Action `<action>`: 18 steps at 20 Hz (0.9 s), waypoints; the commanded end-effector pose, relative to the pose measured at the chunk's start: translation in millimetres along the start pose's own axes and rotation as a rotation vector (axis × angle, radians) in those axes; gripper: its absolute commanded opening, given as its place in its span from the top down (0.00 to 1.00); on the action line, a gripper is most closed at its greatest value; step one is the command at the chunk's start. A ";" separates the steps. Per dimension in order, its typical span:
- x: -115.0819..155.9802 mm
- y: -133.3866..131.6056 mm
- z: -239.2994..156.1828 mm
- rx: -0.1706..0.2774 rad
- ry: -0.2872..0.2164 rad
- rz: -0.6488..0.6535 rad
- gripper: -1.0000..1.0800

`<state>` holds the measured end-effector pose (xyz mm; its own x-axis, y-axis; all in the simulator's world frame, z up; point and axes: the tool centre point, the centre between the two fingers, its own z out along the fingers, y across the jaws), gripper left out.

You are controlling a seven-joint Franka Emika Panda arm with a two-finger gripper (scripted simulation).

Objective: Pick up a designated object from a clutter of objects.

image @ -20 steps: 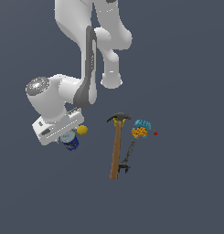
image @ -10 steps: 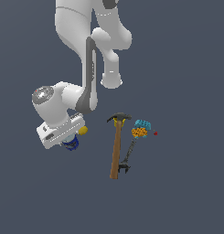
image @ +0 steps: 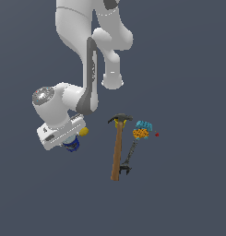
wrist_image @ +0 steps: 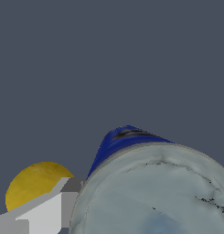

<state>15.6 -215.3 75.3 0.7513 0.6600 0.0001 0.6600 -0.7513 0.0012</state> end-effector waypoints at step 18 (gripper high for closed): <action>16.8 -59.8 -52.1 0.000 0.000 0.000 1.00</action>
<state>-8.3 -167.8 117.4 0.7516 0.6597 -0.0021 0.6597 -0.7516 -0.0025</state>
